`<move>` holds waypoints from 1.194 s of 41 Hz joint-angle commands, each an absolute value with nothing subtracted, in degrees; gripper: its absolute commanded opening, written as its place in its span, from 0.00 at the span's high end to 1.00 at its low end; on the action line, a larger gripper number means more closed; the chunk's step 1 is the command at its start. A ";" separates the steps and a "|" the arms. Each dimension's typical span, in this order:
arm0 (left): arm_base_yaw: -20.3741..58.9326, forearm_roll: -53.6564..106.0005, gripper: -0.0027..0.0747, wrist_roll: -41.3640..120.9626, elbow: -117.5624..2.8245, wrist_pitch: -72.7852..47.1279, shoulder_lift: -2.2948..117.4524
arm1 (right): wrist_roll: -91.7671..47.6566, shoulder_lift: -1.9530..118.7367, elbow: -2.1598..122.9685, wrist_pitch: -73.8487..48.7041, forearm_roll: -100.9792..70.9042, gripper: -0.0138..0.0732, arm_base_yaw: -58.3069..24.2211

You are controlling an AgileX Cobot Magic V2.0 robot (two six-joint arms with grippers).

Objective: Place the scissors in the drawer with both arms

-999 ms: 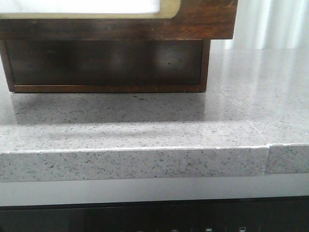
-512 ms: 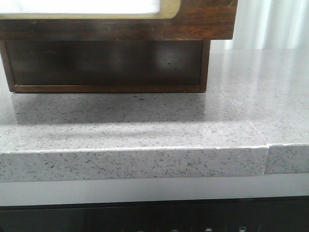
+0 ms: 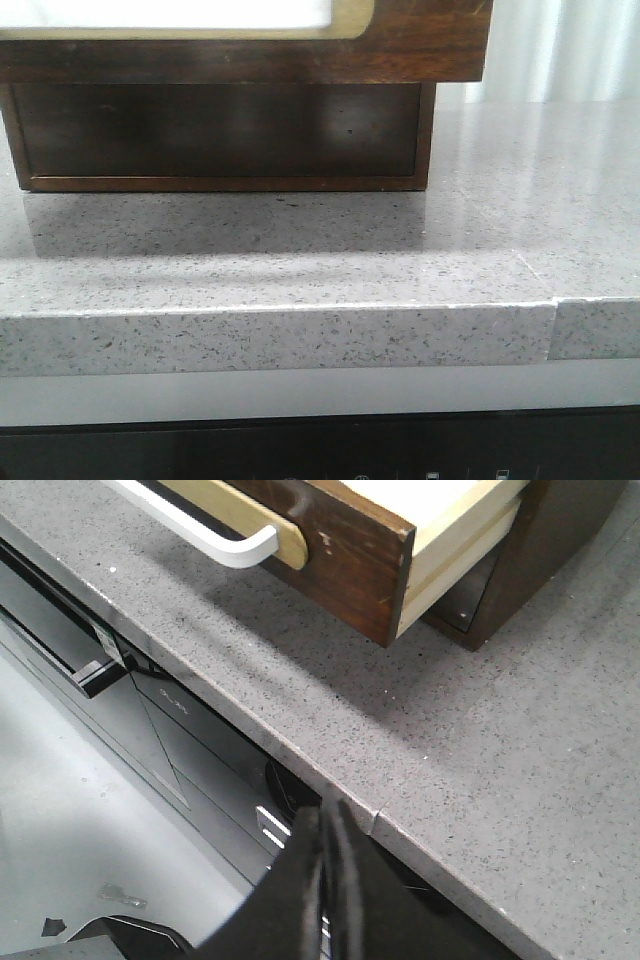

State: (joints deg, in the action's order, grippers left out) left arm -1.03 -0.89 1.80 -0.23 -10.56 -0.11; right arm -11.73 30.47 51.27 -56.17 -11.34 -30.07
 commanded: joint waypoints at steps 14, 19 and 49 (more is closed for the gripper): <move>-0.62 0.74 0.99 0.75 1.62 1.27 -1.31 | -11.64 30.80 52.59 -52.60 -11.84 0.98 -29.71; -0.62 0.87 0.99 0.75 1.62 1.37 -1.31 | -11.64 30.80 52.59 -52.60 -11.84 0.98 -29.71; 1.21 1.02 0.99 0.75 1.62 4.10 -1.31 | -11.64 30.80 52.59 -52.60 -11.84 0.98 -29.71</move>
State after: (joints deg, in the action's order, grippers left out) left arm 0.64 0.53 1.29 0.22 -0.85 -0.11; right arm -11.62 30.47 51.27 -56.17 -11.34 -30.07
